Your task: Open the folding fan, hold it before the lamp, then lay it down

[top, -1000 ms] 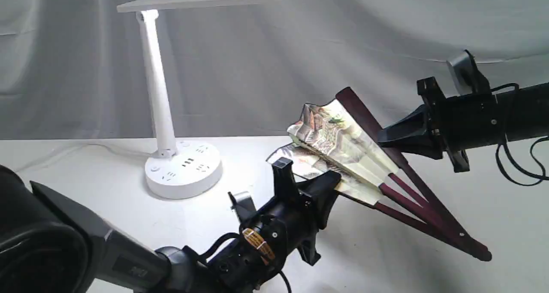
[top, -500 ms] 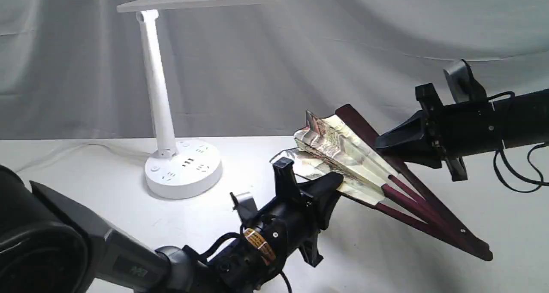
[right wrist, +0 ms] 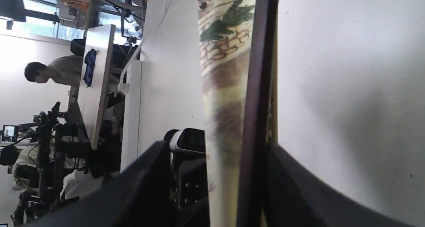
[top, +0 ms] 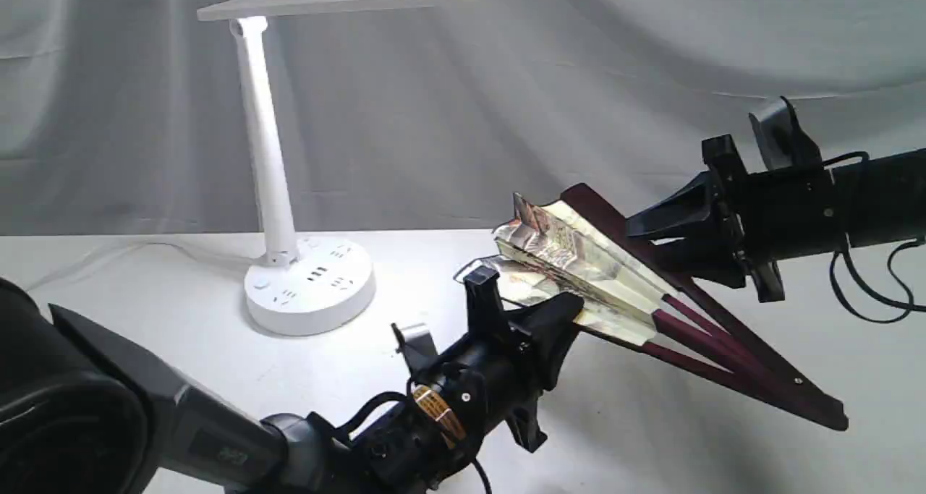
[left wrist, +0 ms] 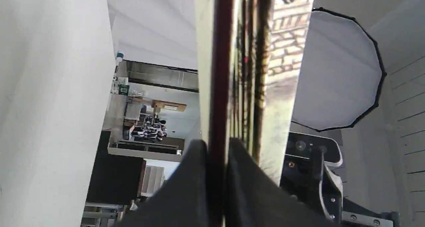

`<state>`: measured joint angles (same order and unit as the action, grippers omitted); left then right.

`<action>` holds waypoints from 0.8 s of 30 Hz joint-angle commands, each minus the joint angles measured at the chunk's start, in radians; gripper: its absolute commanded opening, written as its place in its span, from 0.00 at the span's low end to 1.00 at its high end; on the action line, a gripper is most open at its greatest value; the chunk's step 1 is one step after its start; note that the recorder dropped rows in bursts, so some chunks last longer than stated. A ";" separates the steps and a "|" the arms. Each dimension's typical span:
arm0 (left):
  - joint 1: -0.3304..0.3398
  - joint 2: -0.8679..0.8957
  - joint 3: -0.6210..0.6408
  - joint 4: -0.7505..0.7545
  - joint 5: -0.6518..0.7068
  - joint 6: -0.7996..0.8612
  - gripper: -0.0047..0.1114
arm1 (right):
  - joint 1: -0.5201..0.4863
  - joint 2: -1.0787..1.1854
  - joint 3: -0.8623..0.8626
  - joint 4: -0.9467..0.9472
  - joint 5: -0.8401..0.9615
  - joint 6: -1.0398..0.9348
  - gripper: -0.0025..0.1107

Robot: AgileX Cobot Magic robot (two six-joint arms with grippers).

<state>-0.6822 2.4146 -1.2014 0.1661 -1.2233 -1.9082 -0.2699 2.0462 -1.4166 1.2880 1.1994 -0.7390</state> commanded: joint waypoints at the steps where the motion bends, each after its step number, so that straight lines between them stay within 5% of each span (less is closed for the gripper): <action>1: -0.003 -0.016 -0.003 0.036 0.002 -0.002 0.04 | 0.002 0.001 0.002 0.031 0.008 -0.014 0.44; 13: -0.003 -0.016 -0.003 0.079 0.002 -0.004 0.04 | 0.002 0.020 0.002 0.043 -0.019 -0.014 0.44; 24: 0.004 -0.016 -0.115 0.165 0.002 -0.002 0.04 | 0.004 0.020 0.002 0.039 -0.019 -0.014 0.16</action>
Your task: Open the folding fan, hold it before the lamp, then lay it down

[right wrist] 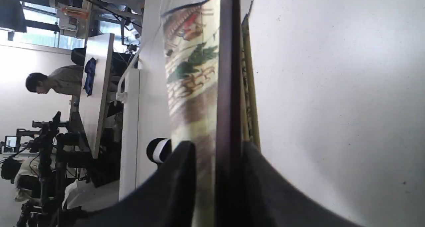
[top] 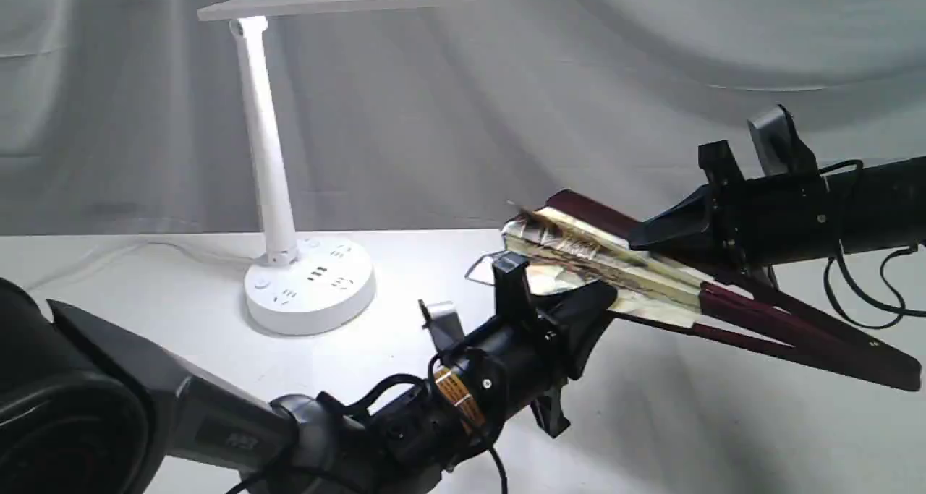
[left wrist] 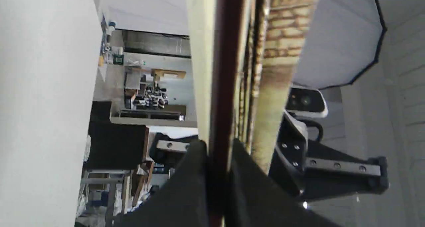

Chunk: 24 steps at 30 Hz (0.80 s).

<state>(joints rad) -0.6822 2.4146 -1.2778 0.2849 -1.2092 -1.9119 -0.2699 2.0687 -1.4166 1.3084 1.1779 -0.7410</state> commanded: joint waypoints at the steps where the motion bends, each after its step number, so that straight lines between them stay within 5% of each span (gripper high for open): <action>1: 0.008 -0.016 -0.047 0.065 -0.012 0.002 0.04 | 0.004 -0.003 0.002 0.018 0.002 -0.012 0.15; 13: 0.067 -0.016 -0.036 0.170 -0.012 -0.047 0.04 | 0.001 -0.003 0.002 0.018 -0.023 -0.013 0.14; 18: 0.067 -0.016 -0.036 0.183 -0.012 -0.045 0.04 | 0.001 -0.003 0.002 0.018 -0.023 -0.038 0.02; 24: 0.067 -0.018 -0.036 0.179 -0.012 -0.038 0.04 | 0.001 -0.003 0.002 0.018 -0.027 -0.038 0.02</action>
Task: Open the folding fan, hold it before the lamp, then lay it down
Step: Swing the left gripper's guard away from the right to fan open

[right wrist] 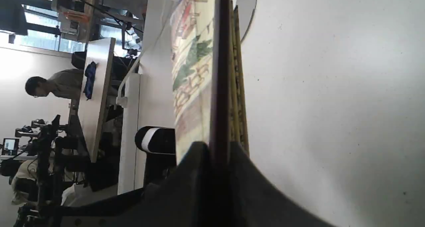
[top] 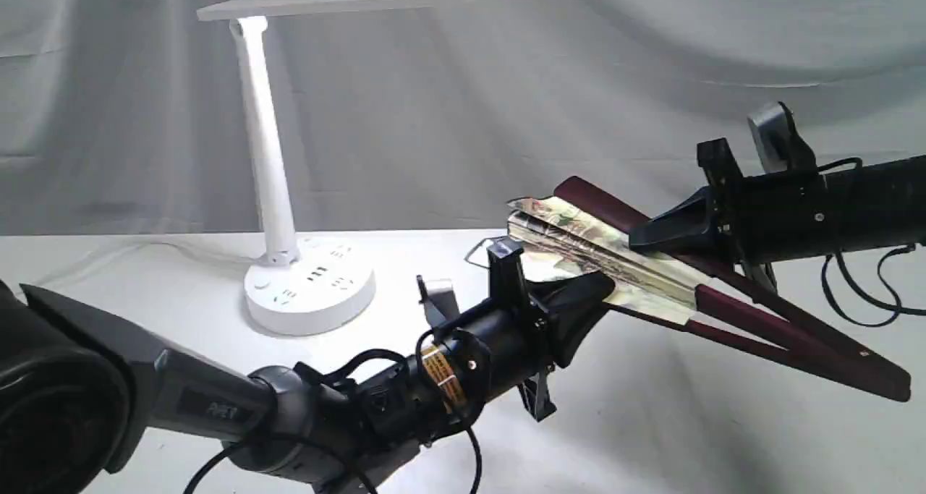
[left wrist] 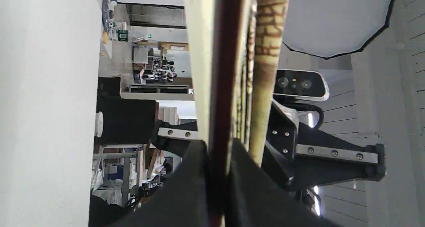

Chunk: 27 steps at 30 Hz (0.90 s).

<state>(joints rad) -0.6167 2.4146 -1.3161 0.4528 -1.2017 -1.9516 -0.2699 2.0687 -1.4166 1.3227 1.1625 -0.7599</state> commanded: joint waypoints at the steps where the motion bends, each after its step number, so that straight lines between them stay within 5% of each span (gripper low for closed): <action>1: 0.001 -0.018 0.002 0.011 -0.019 0.006 0.04 | 0.001 -0.003 0.002 0.004 -0.011 -0.019 0.02; 13: 0.001 -0.063 0.008 -0.034 -0.019 0.047 0.04 | -0.029 -0.003 0.002 0.072 -0.034 -0.014 0.02; 27: -0.005 -0.171 0.205 -0.252 -0.019 0.203 0.04 | -0.151 -0.003 0.002 0.067 0.026 0.008 0.02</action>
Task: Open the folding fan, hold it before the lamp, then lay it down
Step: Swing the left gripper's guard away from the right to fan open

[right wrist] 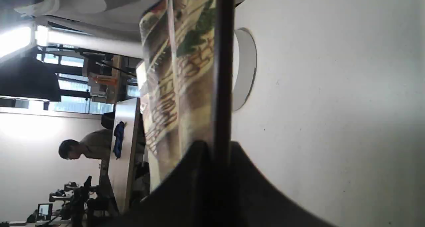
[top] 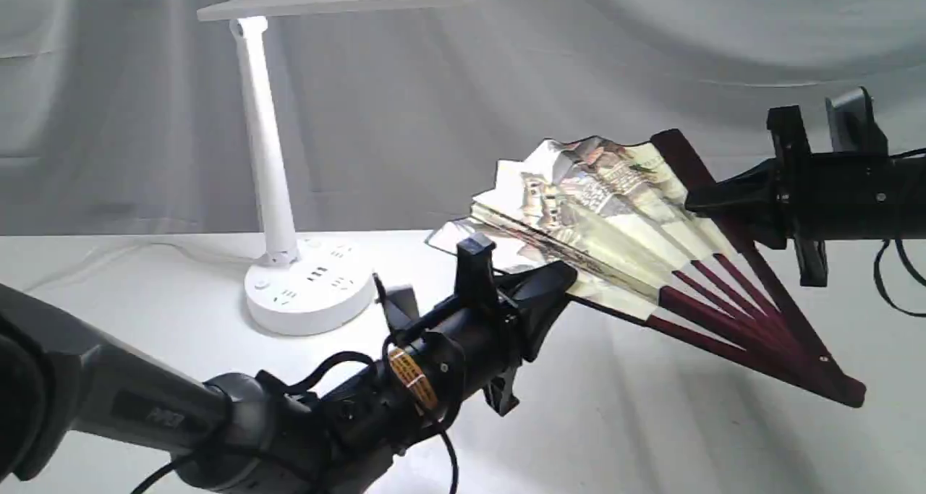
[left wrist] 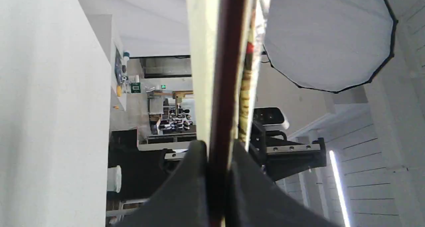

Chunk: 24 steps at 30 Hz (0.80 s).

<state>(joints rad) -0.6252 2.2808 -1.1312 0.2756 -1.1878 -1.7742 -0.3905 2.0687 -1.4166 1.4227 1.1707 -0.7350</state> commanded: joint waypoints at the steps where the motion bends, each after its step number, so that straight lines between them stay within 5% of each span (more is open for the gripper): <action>1: 0.004 -0.042 0.025 -0.071 -0.033 0.023 0.04 | -0.040 -0.003 0.002 -0.037 0.022 -0.015 0.02; 15: -0.002 -0.045 0.023 -0.118 -0.033 0.015 0.04 | -0.240 -0.003 0.002 -0.114 0.050 0.006 0.02; 24: -0.062 -0.045 0.021 -0.238 -0.033 0.072 0.04 | -0.338 -0.003 0.002 -0.148 0.050 0.010 0.02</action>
<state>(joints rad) -0.6898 2.2596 -1.1074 0.1429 -1.1571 -1.7025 -0.7017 2.0687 -1.4166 1.3515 1.2576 -0.6777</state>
